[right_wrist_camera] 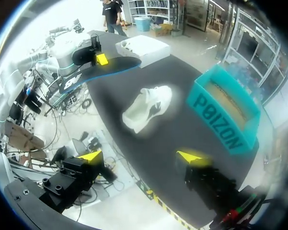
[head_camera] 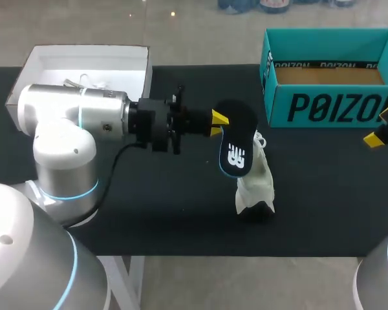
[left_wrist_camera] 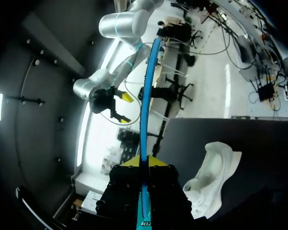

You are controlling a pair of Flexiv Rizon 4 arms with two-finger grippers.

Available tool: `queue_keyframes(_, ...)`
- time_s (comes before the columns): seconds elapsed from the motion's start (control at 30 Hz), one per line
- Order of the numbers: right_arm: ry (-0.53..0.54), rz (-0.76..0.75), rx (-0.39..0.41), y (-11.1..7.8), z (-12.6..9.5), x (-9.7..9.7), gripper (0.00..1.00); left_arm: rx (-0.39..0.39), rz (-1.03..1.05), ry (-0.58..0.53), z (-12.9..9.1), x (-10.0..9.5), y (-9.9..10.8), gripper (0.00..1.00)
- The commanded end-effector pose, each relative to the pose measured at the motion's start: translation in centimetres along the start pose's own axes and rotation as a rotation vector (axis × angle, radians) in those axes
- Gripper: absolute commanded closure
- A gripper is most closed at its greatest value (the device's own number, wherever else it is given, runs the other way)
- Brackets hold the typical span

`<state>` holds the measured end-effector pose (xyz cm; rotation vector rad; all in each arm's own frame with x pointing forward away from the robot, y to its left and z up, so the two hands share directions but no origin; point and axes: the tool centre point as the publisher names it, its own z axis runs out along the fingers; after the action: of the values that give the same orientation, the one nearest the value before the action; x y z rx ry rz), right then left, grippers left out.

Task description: Take the shoe out of the shoebox, open the shoe tongue, remove and reinsert the insole, then place the shoe into the shoebox

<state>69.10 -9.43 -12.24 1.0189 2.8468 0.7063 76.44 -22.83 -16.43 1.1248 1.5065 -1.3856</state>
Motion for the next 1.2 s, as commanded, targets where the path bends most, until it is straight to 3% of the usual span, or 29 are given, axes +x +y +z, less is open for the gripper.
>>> queue_keyframes(0.03, 0.003, 0.001, 0.006, 0.2, 0.1, -0.2, 0.0, -0.008, -0.036, -0.011, 0.8, 1.3, -0.8, 1.0)
queue_keyframes(0.47, 0.003, 0.001, 0.006, 0.2, 0.1, -0.2, 0.0, -0.027, -0.249, 0.035, 3.4, 7.0, -2.3, 1.0)
queue_keyframes(0.77, 0.003, 0.001, 0.006, 0.2, 0.1, -0.2, 0.0, -0.033, -0.349, 0.061, 3.6, 8.5, -3.0, 1.0)
queue_keyframes(1.2, 0.003, 0.001, 0.006, 0.2, 0.1, -0.2, 0.0, 0.055, -0.375, 0.03, 5.6, 9.6, -2.6, 1.0)
